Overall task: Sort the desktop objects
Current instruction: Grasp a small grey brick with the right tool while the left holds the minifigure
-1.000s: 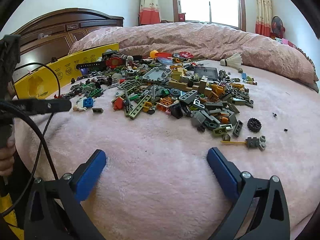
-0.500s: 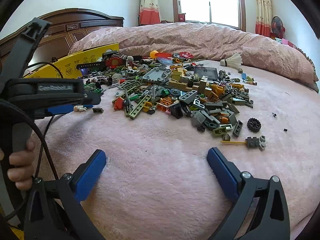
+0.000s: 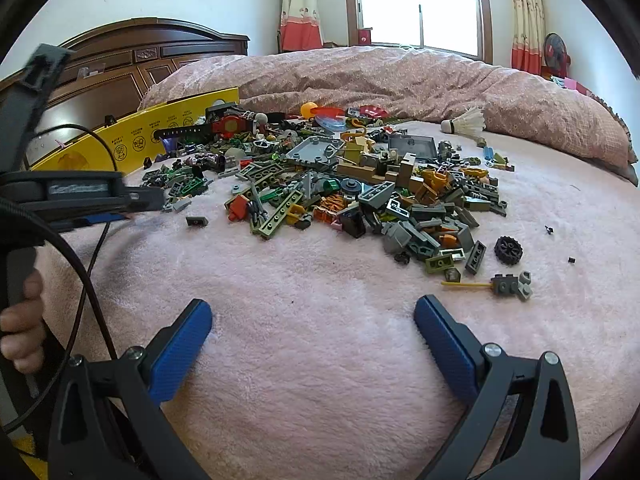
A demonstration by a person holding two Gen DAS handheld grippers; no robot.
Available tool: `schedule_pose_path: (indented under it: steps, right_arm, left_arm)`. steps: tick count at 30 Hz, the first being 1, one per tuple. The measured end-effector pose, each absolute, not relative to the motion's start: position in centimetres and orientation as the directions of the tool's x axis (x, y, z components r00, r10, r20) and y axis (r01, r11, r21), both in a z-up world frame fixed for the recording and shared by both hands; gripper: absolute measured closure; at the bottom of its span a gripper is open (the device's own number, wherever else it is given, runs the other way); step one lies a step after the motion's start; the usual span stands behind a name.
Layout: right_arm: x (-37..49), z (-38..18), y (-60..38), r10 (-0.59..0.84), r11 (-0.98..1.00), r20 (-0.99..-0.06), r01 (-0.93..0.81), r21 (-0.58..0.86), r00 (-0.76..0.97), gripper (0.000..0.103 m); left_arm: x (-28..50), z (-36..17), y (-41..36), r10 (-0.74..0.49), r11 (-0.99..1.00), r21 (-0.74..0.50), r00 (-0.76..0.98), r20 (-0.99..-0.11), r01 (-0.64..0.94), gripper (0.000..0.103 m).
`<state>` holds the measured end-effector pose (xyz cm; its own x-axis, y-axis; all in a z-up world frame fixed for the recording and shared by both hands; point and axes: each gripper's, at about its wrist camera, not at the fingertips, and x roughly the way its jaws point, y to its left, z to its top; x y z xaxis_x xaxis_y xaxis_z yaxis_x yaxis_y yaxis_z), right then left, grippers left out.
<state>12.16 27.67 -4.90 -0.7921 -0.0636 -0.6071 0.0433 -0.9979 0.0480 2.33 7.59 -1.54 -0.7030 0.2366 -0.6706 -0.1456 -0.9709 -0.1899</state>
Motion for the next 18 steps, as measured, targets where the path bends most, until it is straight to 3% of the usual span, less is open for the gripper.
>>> schedule_pose_path:
  steps: [8, 10, 12, 18]
  right_arm:
    - [12.8, -4.2, 27.4, -0.06, -0.997, -0.589, 0.021, 0.072, -0.806, 0.003]
    - [13.2, -3.5, 26.7, -0.105, -0.993, -0.561, 0.054, 0.106, -0.821, 0.02]
    - [13.0, -2.7, 25.7, -0.152, -0.987, -0.549, 0.092, 0.135, -0.822, 0.03]
    - [9.7, -3.1, 21.7, -0.231, -0.972, -0.563, 0.163, 0.169, -0.794, 0.045]
  left_arm:
    - [3.6, 0.0, 3.5, 0.132, -0.988, -0.024, -0.734, -0.666, -0.155, 0.062]
    - [4.2, 0.3, 2.6, 0.101, -0.987, 0.03, -0.751, -0.653, -0.159, 0.062]
    - [4.9, 0.8, 1.6, 0.083, -0.983, 0.074, -0.773, -0.629, -0.166, 0.062]
    - [6.3, 0.8, -0.5, 0.174, -0.977, -0.013, -0.766, -0.619, -0.211, 0.062]
